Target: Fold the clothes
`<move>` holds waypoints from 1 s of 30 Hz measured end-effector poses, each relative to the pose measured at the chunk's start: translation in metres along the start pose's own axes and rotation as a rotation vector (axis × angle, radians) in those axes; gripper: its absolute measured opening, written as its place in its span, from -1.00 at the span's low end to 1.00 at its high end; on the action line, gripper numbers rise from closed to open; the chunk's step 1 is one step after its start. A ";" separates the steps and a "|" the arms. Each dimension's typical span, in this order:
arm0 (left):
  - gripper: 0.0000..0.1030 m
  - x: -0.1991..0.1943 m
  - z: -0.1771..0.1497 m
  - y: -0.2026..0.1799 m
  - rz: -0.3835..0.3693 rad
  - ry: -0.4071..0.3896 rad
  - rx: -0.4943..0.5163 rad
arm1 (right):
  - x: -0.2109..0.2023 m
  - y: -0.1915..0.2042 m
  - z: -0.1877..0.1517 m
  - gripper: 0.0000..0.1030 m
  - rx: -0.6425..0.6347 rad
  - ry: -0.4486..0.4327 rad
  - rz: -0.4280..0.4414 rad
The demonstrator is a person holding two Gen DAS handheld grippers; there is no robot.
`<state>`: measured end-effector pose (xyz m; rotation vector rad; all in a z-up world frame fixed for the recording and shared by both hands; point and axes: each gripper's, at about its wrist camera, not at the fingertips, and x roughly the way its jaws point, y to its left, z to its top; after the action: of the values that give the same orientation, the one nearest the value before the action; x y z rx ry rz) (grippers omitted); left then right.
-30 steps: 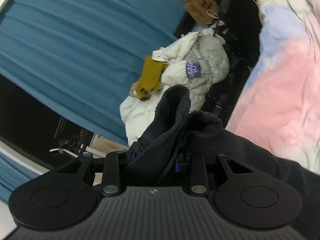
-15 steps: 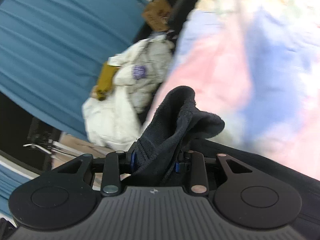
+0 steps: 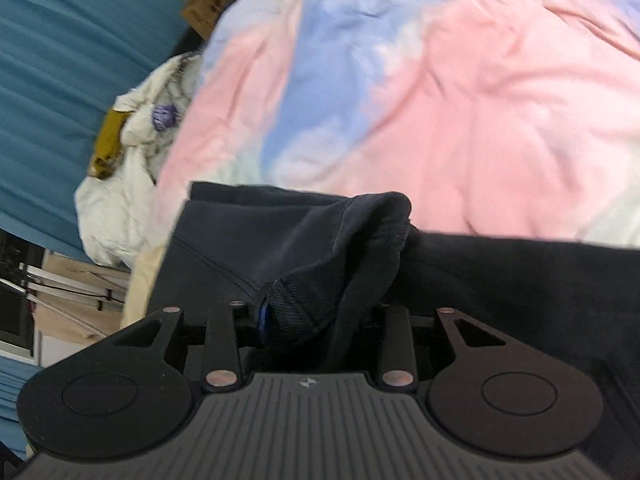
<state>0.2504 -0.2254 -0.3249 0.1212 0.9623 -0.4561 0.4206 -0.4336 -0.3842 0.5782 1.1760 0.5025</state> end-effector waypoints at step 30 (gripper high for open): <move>0.23 0.014 0.009 -0.101 -0.135 0.077 0.220 | -0.220 -0.140 -0.245 0.26 0.634 -0.384 -0.292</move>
<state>0.2216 -0.3231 -0.3213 0.2750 0.9975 -0.6854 0.1294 -0.6411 -0.3886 0.9745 1.0140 -0.2448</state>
